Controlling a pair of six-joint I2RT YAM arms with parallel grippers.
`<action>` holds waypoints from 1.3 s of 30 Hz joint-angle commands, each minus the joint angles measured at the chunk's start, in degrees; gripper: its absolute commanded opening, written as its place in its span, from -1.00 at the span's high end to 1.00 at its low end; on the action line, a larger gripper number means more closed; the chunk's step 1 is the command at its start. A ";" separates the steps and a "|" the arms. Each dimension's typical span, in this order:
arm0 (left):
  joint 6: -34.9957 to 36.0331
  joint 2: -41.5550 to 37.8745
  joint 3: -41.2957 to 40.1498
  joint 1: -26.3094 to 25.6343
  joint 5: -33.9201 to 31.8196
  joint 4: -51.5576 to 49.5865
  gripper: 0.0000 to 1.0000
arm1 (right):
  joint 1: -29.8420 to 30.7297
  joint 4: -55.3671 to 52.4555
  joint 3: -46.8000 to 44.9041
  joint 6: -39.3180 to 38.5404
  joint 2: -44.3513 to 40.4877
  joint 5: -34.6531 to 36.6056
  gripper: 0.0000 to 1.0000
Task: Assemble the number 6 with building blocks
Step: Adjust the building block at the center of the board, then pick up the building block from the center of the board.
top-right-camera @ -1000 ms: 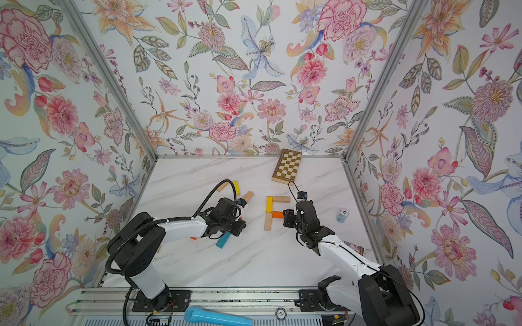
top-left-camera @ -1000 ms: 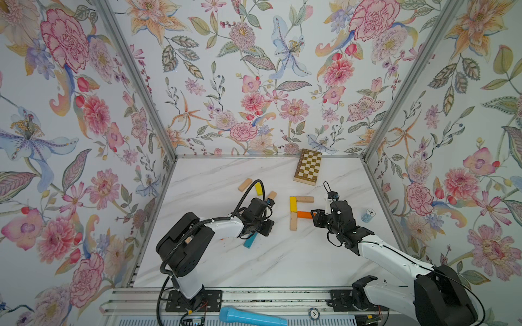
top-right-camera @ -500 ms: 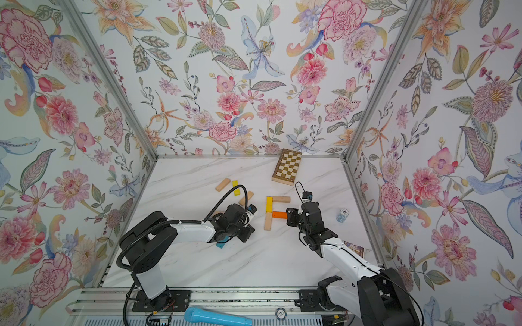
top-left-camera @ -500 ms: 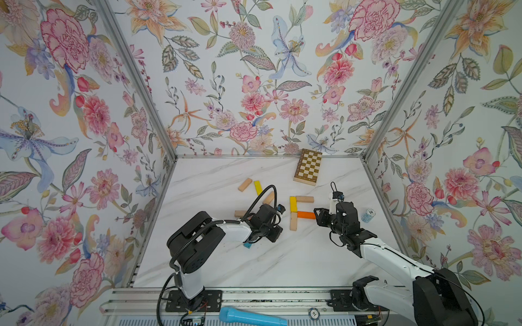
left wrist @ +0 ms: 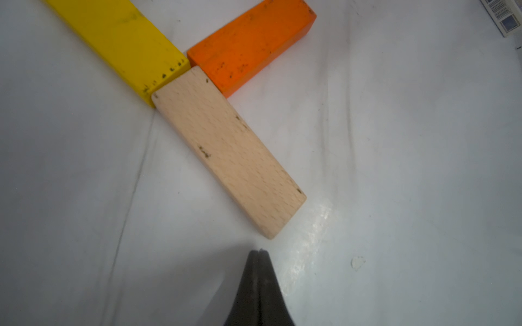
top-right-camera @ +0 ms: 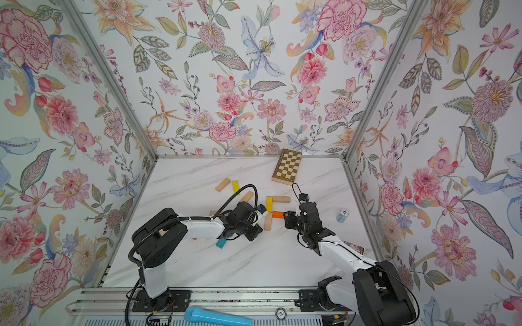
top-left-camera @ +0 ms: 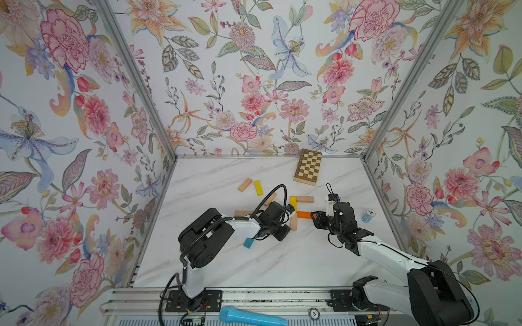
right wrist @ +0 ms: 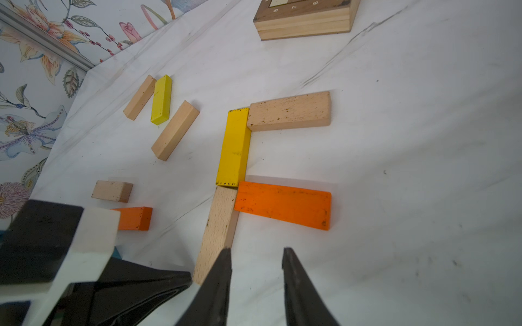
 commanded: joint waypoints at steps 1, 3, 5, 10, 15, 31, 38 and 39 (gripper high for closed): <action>1.15 2.55 2.71 -0.50 0.98 -2.95 1.00 | 0.32 -0.32 -0.60 -0.12 0.03 -0.48 0.35; 1.23 3.17 3.49 -0.47 1.17 -3.42 1.00 | 0.33 -0.46 -0.80 -0.12 -0.52 -0.09 0.35; 1.28 3.82 4.12 -0.45 1.46 -4.03 1.00 | 0.16 -0.65 -1.15 -0.26 -1.25 0.13 0.35; 1.32 4.46 5.02 -0.47 1.62 -4.95 1.00 | -0.42 -1.28 -2.04 -0.28 -2.62 0.40 0.35; 0.73 3.30 3.91 -0.47 0.65 -4.88 1.00 | -0.98 -1.97 -2.05 -0.63 -2.50 0.15 0.35; -6.09 -7.76 -2.99 4.73 0.48 -1.03 1.00 | 4.41 -5.42 0.88 -4.12 0.18 1.29 0.35; -12.18 -14.27 -3.14 8.00 -4.57 -3.81 0.74 | 6.50 -10.05 5.14 -4.94 3.74 1.40 0.35; -13.65 -15.08 -3.44 9.02 -5.16 -4.30 0.73 | 7.26 -10.36 5.53 -4.92 4.42 1.53 0.35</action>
